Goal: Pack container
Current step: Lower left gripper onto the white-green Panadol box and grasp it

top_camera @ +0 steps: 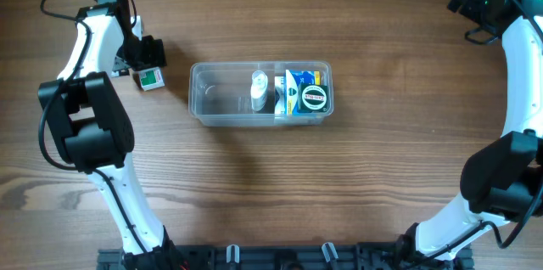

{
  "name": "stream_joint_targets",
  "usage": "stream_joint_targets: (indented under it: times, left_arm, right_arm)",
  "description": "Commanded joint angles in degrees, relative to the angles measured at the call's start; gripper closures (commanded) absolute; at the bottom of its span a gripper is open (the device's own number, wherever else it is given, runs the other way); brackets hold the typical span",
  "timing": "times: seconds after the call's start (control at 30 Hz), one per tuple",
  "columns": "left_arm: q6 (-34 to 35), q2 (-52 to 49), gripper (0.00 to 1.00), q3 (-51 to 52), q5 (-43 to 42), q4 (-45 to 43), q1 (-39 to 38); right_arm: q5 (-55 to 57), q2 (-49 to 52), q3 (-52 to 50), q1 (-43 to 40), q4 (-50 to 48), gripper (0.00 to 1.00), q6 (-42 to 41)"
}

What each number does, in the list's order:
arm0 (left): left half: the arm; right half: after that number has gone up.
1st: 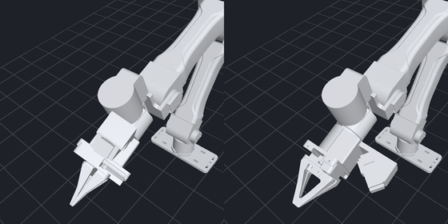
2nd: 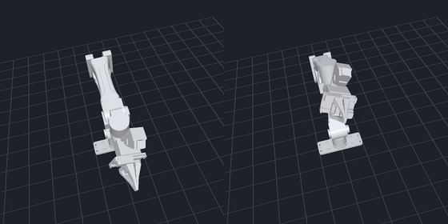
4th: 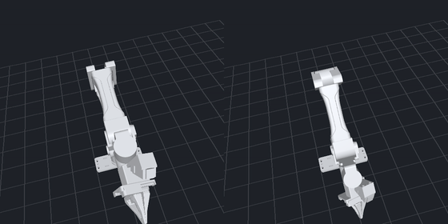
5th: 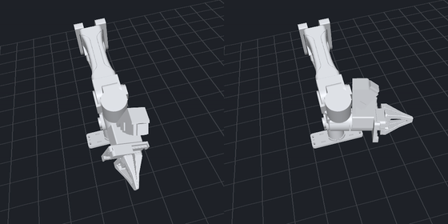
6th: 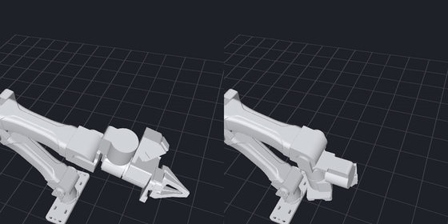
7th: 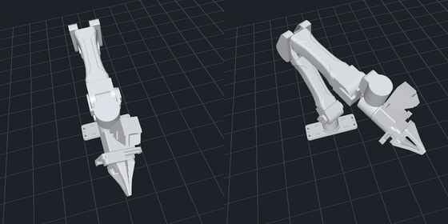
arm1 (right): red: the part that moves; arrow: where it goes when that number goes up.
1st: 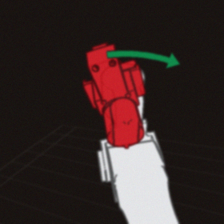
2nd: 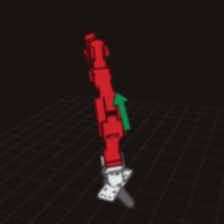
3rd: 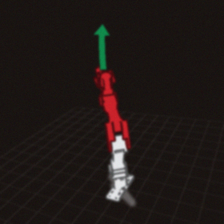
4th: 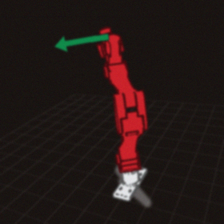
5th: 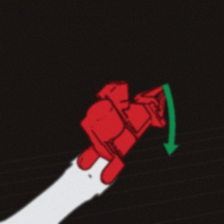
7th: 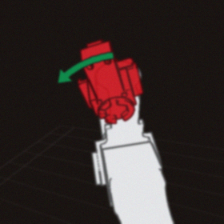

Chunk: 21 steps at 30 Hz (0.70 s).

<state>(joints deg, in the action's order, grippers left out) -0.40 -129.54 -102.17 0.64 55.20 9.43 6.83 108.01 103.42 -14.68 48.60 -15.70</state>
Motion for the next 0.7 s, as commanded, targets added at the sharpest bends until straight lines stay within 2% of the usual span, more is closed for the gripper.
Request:
stream_joint_targets:
  times: [0.0, 0.6, 0.67]
  left_arm:
    - [-0.7, -1.0, 0.14, 0.0, 0.7, -0.2, 0.0]
    - [-0.7, -1.6, 0.14, 0.0, 0.7, 0.3, -0.1]
    - [-0.7, -1.6, 0.18, 0.0, 0.7, 0.7, -0.1]
  right_arm:
    - [-0.5, 0.3, 0.0, 0.2, -0.2, 0.0, 0.5]
    - [-0.5, 0.3, 0.0, 0.2, -0.1, 0.0, 0.5]
    - [-0.5, 0.3, 0.0, 0.2, -0.1, 0.0, 0.5]
